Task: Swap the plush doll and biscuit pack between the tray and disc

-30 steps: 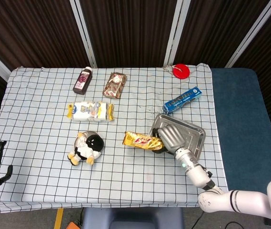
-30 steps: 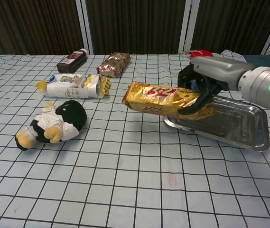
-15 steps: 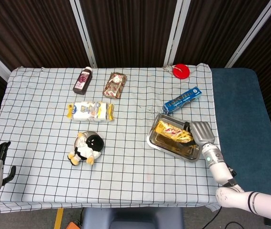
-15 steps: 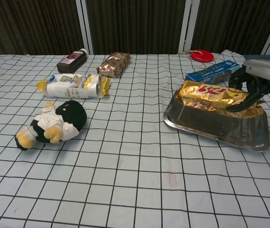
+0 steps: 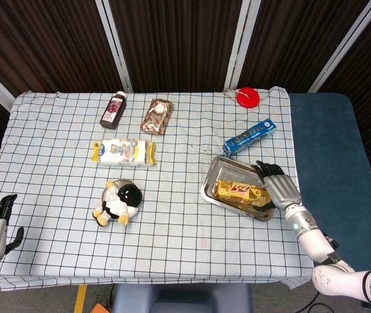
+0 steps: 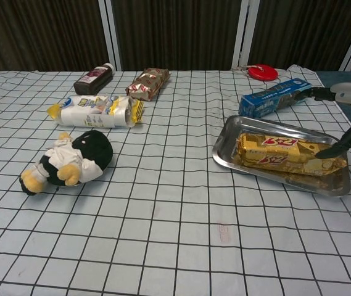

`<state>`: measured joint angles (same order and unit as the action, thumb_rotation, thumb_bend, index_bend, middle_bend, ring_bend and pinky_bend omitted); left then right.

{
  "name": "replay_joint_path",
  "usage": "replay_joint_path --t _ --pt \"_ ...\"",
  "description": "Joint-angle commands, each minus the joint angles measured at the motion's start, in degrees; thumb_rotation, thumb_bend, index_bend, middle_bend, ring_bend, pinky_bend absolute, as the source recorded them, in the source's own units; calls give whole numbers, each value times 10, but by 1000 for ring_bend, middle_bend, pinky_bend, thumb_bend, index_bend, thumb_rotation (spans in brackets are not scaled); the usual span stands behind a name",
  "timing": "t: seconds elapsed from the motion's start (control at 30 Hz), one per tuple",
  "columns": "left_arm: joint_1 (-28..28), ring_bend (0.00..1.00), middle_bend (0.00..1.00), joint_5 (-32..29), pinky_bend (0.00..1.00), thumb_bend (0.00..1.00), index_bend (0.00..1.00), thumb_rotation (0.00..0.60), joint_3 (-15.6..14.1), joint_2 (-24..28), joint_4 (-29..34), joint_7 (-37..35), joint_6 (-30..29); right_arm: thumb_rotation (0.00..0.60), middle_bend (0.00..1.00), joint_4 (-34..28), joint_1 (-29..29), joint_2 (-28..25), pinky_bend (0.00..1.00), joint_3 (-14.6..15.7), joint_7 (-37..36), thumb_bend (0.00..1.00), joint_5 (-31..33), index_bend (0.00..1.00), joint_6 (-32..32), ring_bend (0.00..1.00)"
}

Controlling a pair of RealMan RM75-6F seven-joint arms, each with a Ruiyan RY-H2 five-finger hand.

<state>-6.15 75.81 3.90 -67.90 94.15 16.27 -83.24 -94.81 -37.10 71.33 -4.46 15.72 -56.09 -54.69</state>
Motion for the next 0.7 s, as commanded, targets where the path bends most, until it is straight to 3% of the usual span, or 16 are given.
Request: replay_joint_path --t 0.03,0.2,0.43,0.7 --pt "0 31 98 1 149 433 68 600 -1 0 0 0 0 600 6 -17 12 -13 99 3 -5 182 -18 26 -14 0" --pt "-1 31 98 3 149 432 68 600 -1 -1 -1 2 1 600 0 -44 42 -34 85 7 -17 170 -65 0 -67 0" --pt "0 31 99 10 149 432 68 600 -1 -1 -6 5 -4 600 0 -32 125 -44 80 22 -16 142 -152 0 -220 0" --pt "1 31 99 24 149 432 68 600 -6 1 0 16 -8 600 0 34 181 -42 0 20 -101 72 -148 0 -247 0"
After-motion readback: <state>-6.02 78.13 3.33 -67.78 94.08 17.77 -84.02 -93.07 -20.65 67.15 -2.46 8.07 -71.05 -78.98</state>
